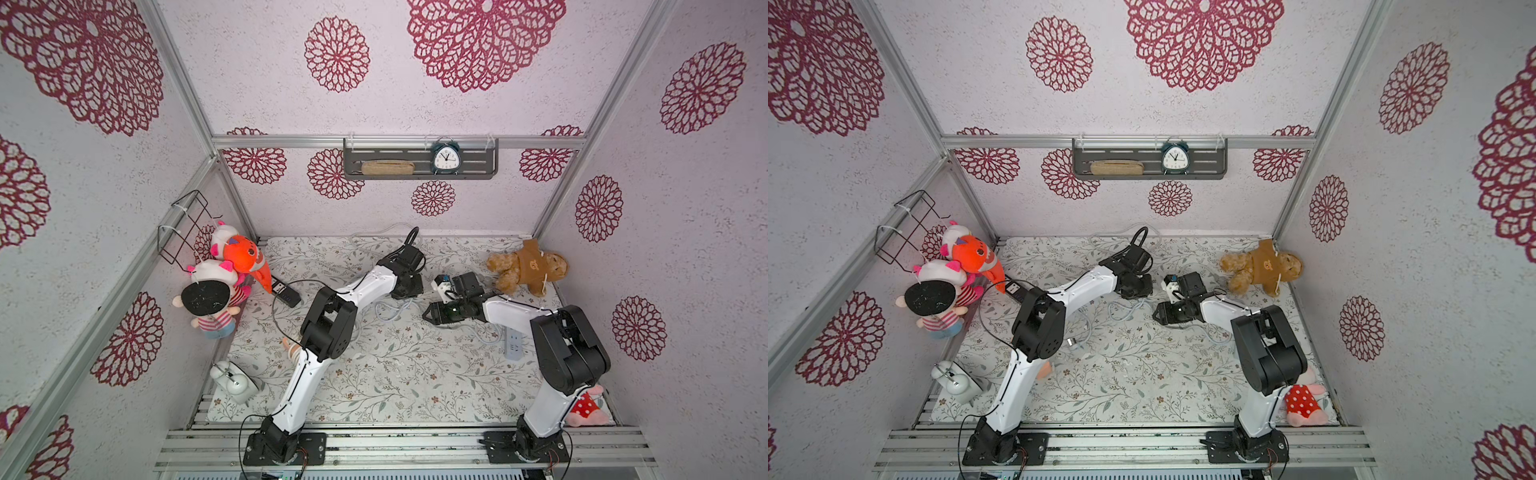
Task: Unwrap the cord wrapped around the power strip
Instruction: Unwrap the power cord at the center of the board.
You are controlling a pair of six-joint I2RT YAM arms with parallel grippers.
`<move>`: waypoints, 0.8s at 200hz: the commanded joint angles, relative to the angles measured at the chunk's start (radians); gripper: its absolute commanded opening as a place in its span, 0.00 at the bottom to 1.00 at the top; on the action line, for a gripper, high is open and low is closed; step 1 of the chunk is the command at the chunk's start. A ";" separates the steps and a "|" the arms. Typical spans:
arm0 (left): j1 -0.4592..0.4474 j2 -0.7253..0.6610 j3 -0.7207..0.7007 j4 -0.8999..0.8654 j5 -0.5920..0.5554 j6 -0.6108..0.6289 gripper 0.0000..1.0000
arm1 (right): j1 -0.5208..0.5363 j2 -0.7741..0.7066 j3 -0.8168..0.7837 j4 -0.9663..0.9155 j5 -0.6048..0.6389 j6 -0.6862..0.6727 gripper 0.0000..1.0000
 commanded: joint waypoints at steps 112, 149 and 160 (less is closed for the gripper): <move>0.082 -0.308 -0.315 0.172 -0.005 -0.010 0.00 | -0.052 0.070 0.062 0.014 0.104 -0.027 0.00; 0.201 -0.497 -0.546 0.185 -0.107 -0.023 0.00 | -0.153 0.052 0.042 -0.008 0.145 -0.044 0.00; 0.237 -0.538 -0.600 0.173 -0.143 -0.018 0.00 | -0.183 0.047 0.038 -0.010 0.155 -0.045 0.00</move>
